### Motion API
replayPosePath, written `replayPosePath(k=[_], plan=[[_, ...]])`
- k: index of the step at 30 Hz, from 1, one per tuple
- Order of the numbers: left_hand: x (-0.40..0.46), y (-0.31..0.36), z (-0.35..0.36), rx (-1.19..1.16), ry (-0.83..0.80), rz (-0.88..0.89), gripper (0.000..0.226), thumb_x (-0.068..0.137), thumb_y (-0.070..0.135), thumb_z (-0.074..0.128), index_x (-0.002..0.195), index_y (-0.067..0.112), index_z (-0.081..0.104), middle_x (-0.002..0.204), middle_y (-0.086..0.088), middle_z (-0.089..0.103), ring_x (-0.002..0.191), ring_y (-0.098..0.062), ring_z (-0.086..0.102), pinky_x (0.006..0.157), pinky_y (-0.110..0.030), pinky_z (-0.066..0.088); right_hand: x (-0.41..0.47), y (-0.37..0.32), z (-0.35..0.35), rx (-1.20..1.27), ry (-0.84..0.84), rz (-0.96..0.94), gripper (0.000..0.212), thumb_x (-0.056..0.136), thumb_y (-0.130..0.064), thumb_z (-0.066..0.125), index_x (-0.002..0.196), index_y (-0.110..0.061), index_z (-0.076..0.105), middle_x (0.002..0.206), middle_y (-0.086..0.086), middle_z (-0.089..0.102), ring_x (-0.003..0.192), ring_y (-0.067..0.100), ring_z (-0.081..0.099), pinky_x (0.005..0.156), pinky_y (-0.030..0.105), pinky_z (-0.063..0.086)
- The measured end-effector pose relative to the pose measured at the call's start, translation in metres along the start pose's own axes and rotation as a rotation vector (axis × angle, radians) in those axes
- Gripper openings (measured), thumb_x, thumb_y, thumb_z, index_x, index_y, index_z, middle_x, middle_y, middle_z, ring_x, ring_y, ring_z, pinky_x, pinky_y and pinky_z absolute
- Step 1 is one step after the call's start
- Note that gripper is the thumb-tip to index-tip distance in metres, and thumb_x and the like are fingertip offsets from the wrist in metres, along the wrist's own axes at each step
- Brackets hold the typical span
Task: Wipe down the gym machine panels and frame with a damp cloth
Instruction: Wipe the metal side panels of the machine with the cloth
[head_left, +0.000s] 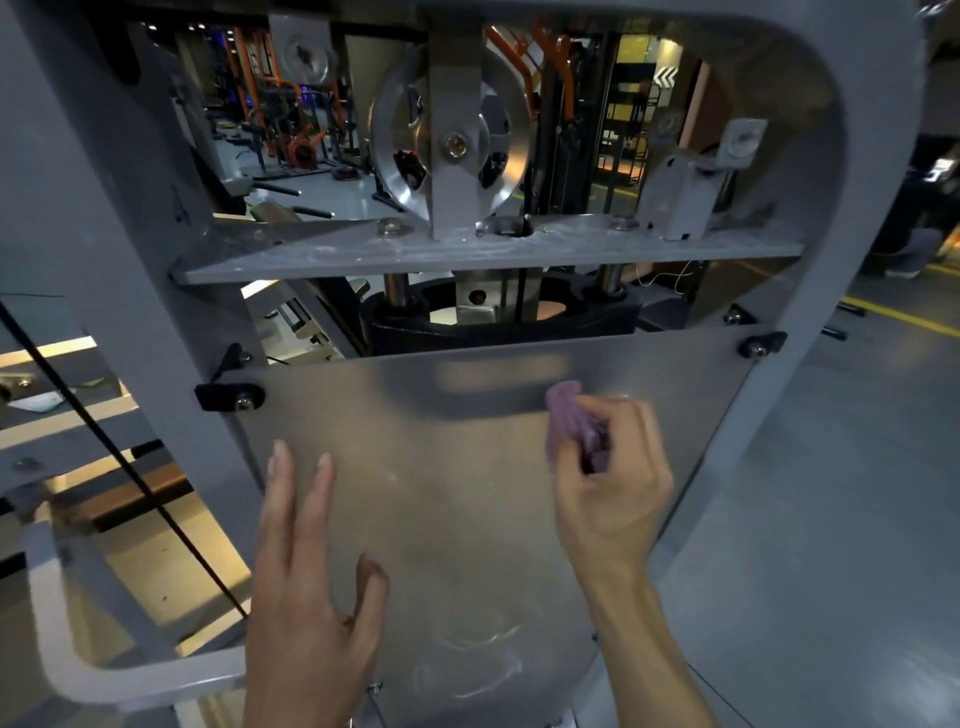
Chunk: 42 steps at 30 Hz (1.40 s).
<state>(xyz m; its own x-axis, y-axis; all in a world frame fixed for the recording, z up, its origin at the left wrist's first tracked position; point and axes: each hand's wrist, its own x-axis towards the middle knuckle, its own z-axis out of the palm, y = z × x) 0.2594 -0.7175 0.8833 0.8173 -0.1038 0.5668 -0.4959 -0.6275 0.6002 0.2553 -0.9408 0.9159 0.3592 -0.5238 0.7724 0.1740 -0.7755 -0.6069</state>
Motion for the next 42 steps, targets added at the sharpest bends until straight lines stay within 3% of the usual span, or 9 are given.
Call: replayPosePath(k=[6,10,12,15,21,24,30,37,42], plan=[[0.014,0.025,0.015,0.051,-0.160,0.333,0.071,0.093,0.027,0.048,0.160,0.009,0.033,0.173,-0.005,0.015,0.160,-0.027,0.014,0.126,-0.054,0.024,-0.004,-0.004,0.010,0.025,-0.147,-0.089,0.021,0.085,-0.007,0.076,0.104,-0.008,0.070,0.102,0.000,0.063,0.083,0.011,0.062,0.073,0.024,0.056],[0.027,0.034,0.023,0.056,-0.221,0.420,0.072,0.094,0.025,0.048,0.162,0.011,0.029,0.174,-0.001,0.015,0.160,-0.024,0.017,0.127,-0.042,0.017,0.017,0.013,-0.017,-0.041,0.032,0.011,0.019,0.083,-0.001,0.081,0.100,-0.003,0.072,0.094,0.000,0.061,0.076,-0.004,0.049,0.068,0.004,0.040],[0.029,0.038,0.030,0.039,-0.232,0.440,0.071,0.094,0.024,0.048,0.161,0.010,0.031,0.173,-0.001,0.018,0.159,-0.024,0.020,0.126,-0.044,0.020,0.013,0.009,-0.012,-0.040,0.033,0.016,0.020,0.082,0.003,0.079,0.099,-0.004,0.072,0.094,0.001,0.061,0.077,-0.001,0.050,0.068,0.005,0.040],[0.031,0.041,0.040,0.069,-0.245,0.448,0.072,0.094,0.025,0.048,0.162,0.009,0.030,0.173,-0.002,0.017,0.159,-0.022,0.019,0.125,-0.044,0.022,-0.002,-0.002,0.005,0.002,-0.087,-0.083,0.022,0.081,0.004,0.075,0.100,-0.006,0.071,0.098,0.000,0.063,0.084,0.011,0.060,0.072,0.021,0.052],[0.032,0.045,0.044,0.109,-0.257,0.415,0.078,0.090,0.025,0.047,0.163,0.012,0.026,0.174,0.001,0.012,0.160,-0.018,0.014,0.127,-0.038,0.015,0.021,0.027,-0.026,-0.056,0.012,0.031,0.017,0.084,-0.002,0.078,0.098,-0.007,0.072,0.093,-0.004,0.061,0.075,0.000,0.052,0.070,0.003,0.040],[0.030,0.050,0.047,0.099,-0.247,0.398,0.078,0.090,0.025,0.047,0.163,0.011,0.025,0.174,0.000,0.013,0.160,-0.020,0.013,0.127,-0.039,0.014,0.020,0.034,-0.028,-0.076,0.080,0.093,0.019,0.084,0.004,0.073,0.097,-0.008,0.071,0.091,-0.005,0.058,0.074,0.001,0.052,0.066,0.009,0.037],[0.028,0.049,0.052,0.076,-0.219,0.400,0.076,0.090,0.024,0.048,0.162,0.008,0.029,0.174,-0.003,0.015,0.160,-0.021,0.014,0.128,-0.038,0.013,0.000,0.012,-0.002,-0.013,-0.117,-0.109,0.015,0.085,-0.003,0.070,0.099,-0.005,0.070,0.097,0.001,0.064,0.084,0.012,0.061,0.074,0.018,0.050],[0.027,0.052,0.053,0.060,-0.201,0.393,0.075,0.091,0.024,0.046,0.162,0.008,0.029,0.173,-0.003,0.016,0.160,-0.022,0.015,0.128,-0.039,0.014,0.028,0.052,-0.043,-0.120,0.115,0.121,0.017,0.086,0.001,0.073,0.097,-0.010,0.070,0.090,-0.005,0.057,0.077,-0.005,0.053,0.065,0.006,0.036],[0.026,0.052,0.057,0.046,-0.189,0.385,0.074,0.090,0.024,0.047,0.161,0.007,0.031,0.173,-0.005,0.017,0.160,-0.024,0.016,0.126,-0.043,0.017,0.011,0.034,-0.019,-0.066,-0.032,-0.040,0.024,0.081,0.007,0.077,0.100,-0.006,0.071,0.096,0.000,0.063,0.082,0.001,0.056,0.071,0.013,0.047]])
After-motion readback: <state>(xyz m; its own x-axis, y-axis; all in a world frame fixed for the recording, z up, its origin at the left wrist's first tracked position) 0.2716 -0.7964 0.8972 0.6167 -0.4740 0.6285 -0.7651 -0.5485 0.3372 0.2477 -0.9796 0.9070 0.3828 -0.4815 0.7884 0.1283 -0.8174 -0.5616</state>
